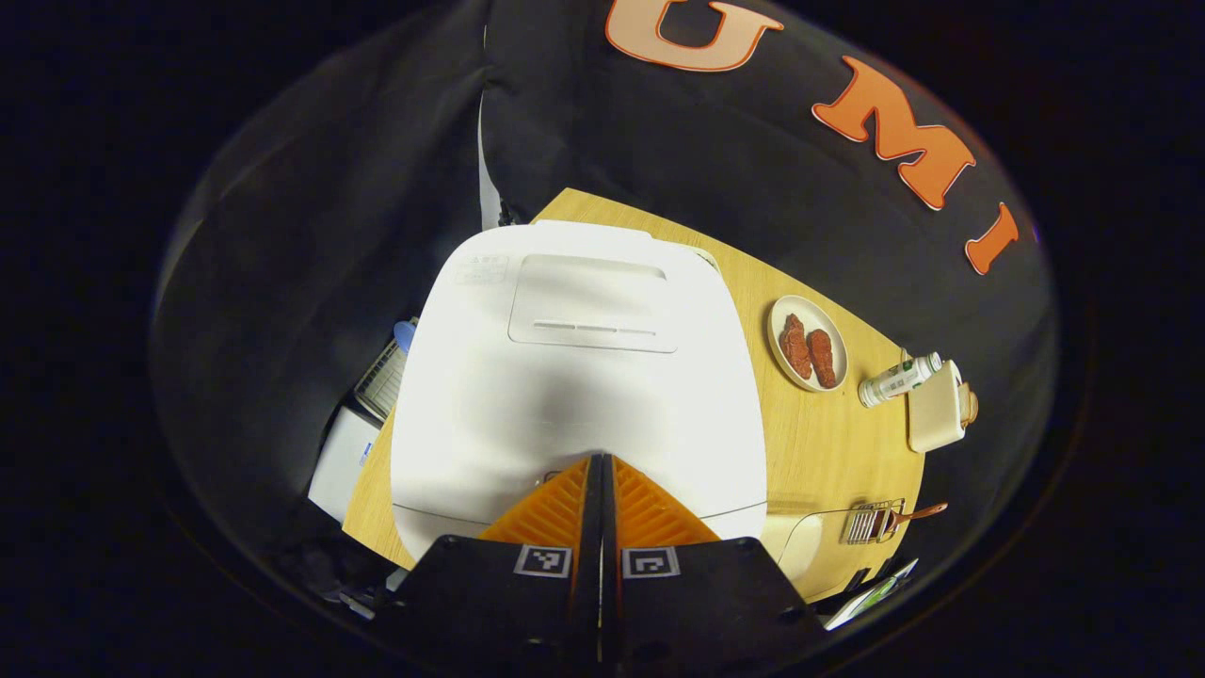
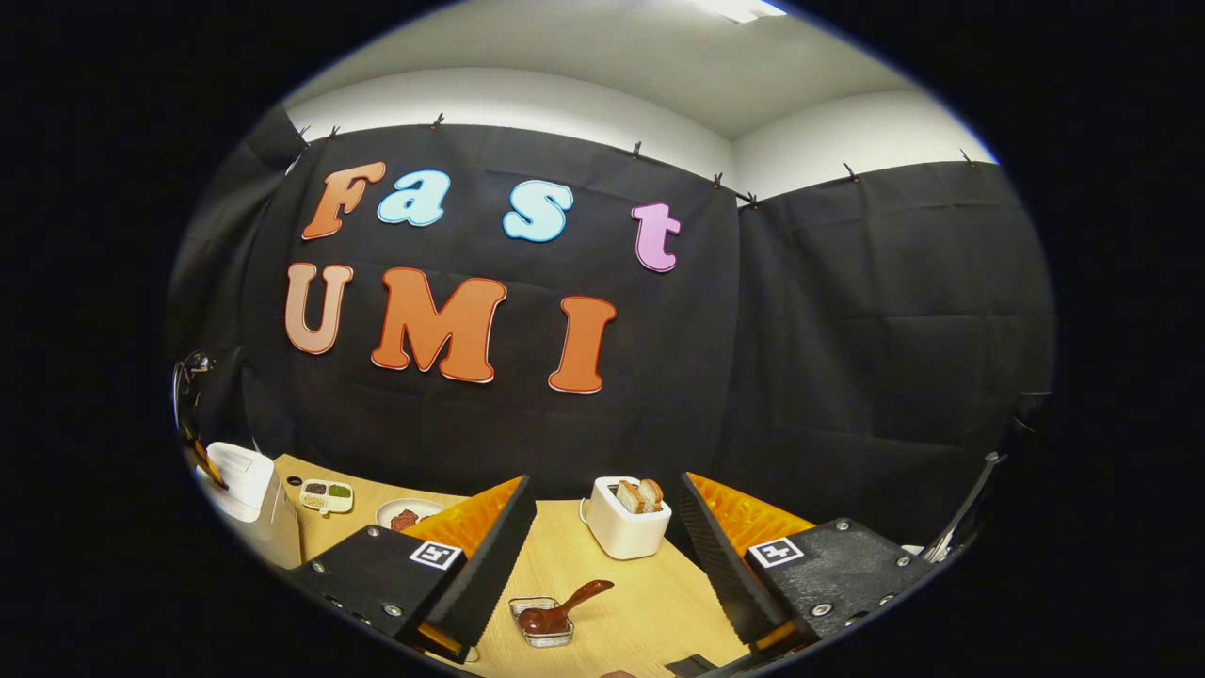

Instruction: Close the left gripper, press the button to open the rice cooker; take a wooden spoon from the chopstick holder with the right hand, scoop a spoonful of rice and pour it into the rice cooker, then put the wooden spoon back into the chopstick holder.

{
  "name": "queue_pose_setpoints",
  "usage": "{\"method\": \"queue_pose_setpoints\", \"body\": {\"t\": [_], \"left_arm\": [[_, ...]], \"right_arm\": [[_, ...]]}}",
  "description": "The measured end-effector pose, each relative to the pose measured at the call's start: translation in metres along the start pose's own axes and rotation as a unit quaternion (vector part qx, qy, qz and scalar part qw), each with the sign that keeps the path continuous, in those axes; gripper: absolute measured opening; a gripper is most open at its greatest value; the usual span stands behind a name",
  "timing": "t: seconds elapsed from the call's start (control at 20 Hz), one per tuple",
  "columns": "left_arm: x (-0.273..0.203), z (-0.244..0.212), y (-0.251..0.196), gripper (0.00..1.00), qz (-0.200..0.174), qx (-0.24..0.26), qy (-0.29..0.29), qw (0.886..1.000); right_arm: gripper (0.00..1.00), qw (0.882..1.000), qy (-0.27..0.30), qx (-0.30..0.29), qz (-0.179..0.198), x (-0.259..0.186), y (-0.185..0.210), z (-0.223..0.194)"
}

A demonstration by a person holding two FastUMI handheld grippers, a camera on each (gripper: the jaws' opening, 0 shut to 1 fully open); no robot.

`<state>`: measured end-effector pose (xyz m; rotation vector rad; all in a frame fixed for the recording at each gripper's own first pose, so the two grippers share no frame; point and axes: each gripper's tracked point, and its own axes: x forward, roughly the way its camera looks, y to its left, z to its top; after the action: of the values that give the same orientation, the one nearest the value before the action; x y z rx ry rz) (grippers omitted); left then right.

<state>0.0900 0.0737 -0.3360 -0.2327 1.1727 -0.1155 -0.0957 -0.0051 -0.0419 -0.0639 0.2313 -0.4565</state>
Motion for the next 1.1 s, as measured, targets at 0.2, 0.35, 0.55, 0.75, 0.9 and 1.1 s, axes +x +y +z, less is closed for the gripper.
{"method": "queue_pose_setpoints", "body": {"t": [0.2,0.35,0.55,0.75,0.9,1.1], "left_arm": [[-0.027,0.026,-0.007,0.06,-0.013,0.015,-0.074,0.997],[-0.058,0.064,-0.011,0.06,-0.012,0.028,-0.175,0.984],[-0.112,0.107,-0.005,0.06,0.029,0.058,-0.313,0.948],[-0.147,0.112,-0.018,0.06,0.033,0.066,-0.376,0.924],[-0.169,0.115,-0.027,0.06,0.029,0.075,-0.411,0.908],[-0.193,0.113,-0.038,0.06,0.041,0.091,-0.444,0.891]], "right_arm": [[0.95,1.0,0.009,-0.001,0.013,0.008,0.005,-0.007],[0.95,1.0,0.015,0.005,0.023,0.012,0.008,-0.014],[0.95,0.999,0.023,0.006,0.032,0.016,0.007,-0.024],[0.95,0.999,0.027,0.013,0.037,0.021,0.002,-0.031],[0.95,0.998,0.037,0.017,0.043,0.024,0.002,-0.041],[0.95,0.997,0.056,0.024,0.053,0.031,0.004,-0.061]]}}
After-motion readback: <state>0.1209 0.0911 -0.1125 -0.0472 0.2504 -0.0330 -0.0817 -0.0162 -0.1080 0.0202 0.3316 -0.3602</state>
